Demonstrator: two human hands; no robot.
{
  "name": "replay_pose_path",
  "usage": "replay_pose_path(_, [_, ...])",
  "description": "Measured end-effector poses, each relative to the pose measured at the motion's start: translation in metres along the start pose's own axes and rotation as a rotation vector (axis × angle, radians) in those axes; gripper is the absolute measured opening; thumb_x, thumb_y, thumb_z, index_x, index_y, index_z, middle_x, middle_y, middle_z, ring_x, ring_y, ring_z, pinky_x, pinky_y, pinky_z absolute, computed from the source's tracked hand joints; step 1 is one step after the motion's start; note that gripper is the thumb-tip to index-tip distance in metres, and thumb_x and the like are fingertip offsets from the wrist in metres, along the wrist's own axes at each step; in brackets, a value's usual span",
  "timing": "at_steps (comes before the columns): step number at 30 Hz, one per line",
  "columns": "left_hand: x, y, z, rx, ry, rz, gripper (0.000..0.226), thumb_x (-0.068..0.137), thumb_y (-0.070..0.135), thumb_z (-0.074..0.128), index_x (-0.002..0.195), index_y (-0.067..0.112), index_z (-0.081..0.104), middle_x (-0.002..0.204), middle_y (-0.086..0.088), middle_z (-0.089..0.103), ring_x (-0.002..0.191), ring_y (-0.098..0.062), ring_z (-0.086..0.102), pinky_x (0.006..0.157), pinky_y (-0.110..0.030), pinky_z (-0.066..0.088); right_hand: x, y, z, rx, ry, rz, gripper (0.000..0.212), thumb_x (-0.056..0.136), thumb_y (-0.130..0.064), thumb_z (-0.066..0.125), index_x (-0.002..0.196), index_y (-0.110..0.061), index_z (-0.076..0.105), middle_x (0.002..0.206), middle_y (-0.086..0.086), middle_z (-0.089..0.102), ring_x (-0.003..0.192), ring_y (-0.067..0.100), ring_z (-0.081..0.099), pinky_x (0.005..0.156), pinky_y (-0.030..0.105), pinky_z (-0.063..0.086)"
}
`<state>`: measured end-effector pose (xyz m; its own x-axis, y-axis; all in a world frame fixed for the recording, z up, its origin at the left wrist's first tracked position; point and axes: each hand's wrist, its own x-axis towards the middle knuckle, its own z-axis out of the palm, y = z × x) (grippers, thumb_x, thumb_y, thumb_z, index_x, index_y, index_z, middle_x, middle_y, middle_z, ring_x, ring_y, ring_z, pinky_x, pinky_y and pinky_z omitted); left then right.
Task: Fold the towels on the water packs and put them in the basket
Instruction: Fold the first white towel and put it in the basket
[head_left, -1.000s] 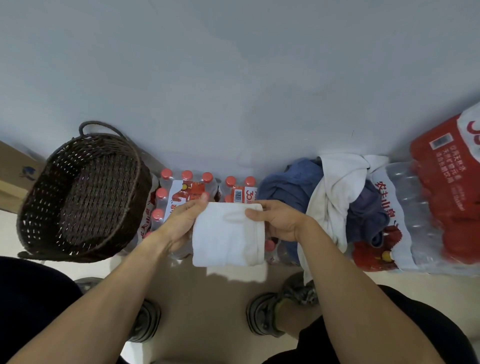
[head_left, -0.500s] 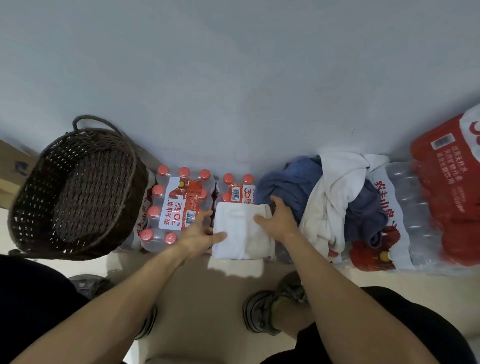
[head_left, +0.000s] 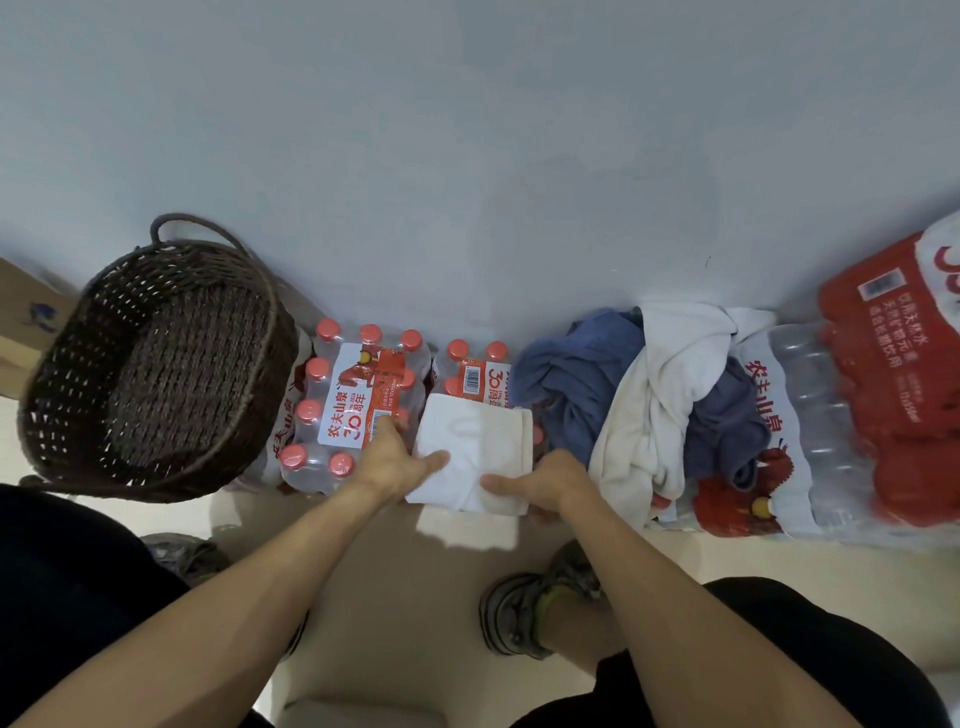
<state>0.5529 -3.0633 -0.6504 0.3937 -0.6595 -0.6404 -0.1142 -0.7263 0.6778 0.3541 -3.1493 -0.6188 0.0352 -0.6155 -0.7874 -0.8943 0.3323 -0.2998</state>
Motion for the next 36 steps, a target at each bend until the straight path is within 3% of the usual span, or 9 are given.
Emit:
replay_pose_path(4, [-0.003, -0.004, 0.005, 0.047, 0.033, -0.061, 0.044, 0.074, 0.031, 0.084, 0.096, 0.015, 0.05, 0.088, -0.001, 0.062, 0.08, -0.019, 0.063, 0.066, -0.031, 0.052, -0.006, 0.016, 0.002, -0.107, -0.006, 0.065, 0.078, 0.053, -0.064, 0.086, 0.098, -0.006, 0.062, 0.087, 0.01, 0.072, 0.069, 0.022, 0.07, 0.061, 0.031, 0.06])
replay_pose_path(8, [-0.007, -0.007, 0.009, -0.034, 0.082, -0.086, 0.03, 0.077, 0.034, 0.081, 0.073, 0.013, 0.06, 0.071, -0.001, 0.064, 0.073, -0.02, 0.062, 0.064, -0.03, 0.051, -0.017, 0.028, 0.002, 0.216, -0.117, 0.182, 0.061, 0.055, -0.041, 0.095, 0.09, -0.002, 0.062, 0.083, 0.013, 0.07, 0.054, 0.019, 0.071, 0.055, 0.036, 0.061])
replay_pose_path(13, [-0.018, -0.002, 0.004, -0.26, -0.221, -0.31, 0.04, 0.075, 0.029, 0.084, 0.098, 0.005, 0.061, 0.101, -0.01, 0.07, 0.091, -0.028, 0.069, 0.064, -0.036, 0.061, -0.023, 0.033, 0.02, 0.48, 0.039, -0.019, 0.033, 0.064, -0.015, 0.092, 0.086, -0.008, 0.067, 0.086, 0.004, 0.072, 0.061, 0.012, 0.069, 0.048, 0.019, 0.054])
replay_pose_path(15, [-0.02, -0.003, 0.004, -0.286, -0.232, -0.305, 0.036, 0.075, 0.016, 0.084, 0.1, 0.003, 0.06, 0.106, -0.014, 0.069, 0.094, -0.031, 0.069, 0.069, -0.039, 0.062, -0.022, 0.033, 0.02, 0.478, 0.149, -0.123, 0.038, 0.062, -0.017, 0.092, 0.088, -0.019, 0.065, 0.084, -0.005, 0.07, 0.064, 0.005, 0.068, 0.055, 0.017, 0.055])
replay_pose_path(18, [-0.02, -0.004, 0.008, -0.334, -0.049, -0.241, 0.026, 0.077, 0.016, 0.082, 0.086, 0.006, 0.06, 0.101, -0.017, 0.07, 0.089, -0.032, 0.068, 0.08, -0.041, 0.06, -0.022, 0.032, 0.02, 0.542, 0.216, -0.172, 0.042, 0.061, -0.021, 0.092, 0.091, -0.019, 0.063, 0.087, -0.005, 0.072, 0.08, 0.017, 0.071, 0.071, 0.036, 0.062])
replay_pose_path(21, [-0.021, 0.0, 0.011, -0.443, 0.004, -0.229, 0.03, 0.079, 0.023, 0.081, 0.073, 0.01, 0.055, 0.091, -0.013, 0.07, 0.069, -0.024, 0.065, 0.052, -0.025, 0.053, -0.023, 0.028, 0.021, 0.549, 0.229, -0.161, 0.045, 0.063, -0.026, 0.092, 0.092, -0.015, 0.061, 0.087, -0.002, 0.07, 0.074, 0.014, 0.068, 0.063, 0.03, 0.059])
replay_pose_path(26, [-0.019, 0.003, 0.008, -0.614, -0.045, -0.317, 0.032, 0.084, 0.026, 0.077, 0.095, 0.002, 0.061, 0.099, -0.012, 0.071, 0.079, -0.027, 0.07, 0.057, -0.027, 0.056, -0.019, 0.028, 0.022, 0.561, 0.132, -0.169, 0.032, 0.07, -0.024, 0.089, 0.086, -0.006, 0.067, 0.077, 0.0, 0.071, 0.049, 0.0, 0.062, 0.042, 0.011, 0.044])
replay_pose_path(33, [-0.012, 0.006, 0.003, -0.481, 0.062, -0.272, 0.034, 0.087, 0.025, 0.074, 0.07, 0.011, 0.048, 0.071, -0.009, 0.064, 0.039, -0.019, 0.055, 0.039, -0.019, 0.045, -0.008, 0.033, 0.009, 0.413, 0.111, -0.246, 0.027, 0.077, -0.028, 0.083, 0.072, -0.011, 0.062, 0.07, 0.007, 0.065, 0.064, 0.024, 0.063, 0.057, 0.033, 0.057])
replay_pose_path(36, [-0.014, 0.006, 0.004, -0.426, 0.031, -0.244, 0.027, 0.09, 0.023, 0.07, 0.08, 0.004, 0.055, 0.077, -0.011, 0.064, 0.035, -0.015, 0.056, 0.038, -0.02, 0.048, -0.003, 0.041, 0.007, 0.279, 0.158, -0.249, 0.03, 0.08, -0.031, 0.08, 0.075, -0.008, 0.061, 0.072, 0.009, 0.065, 0.061, 0.024, 0.063, 0.057, 0.034, 0.059])
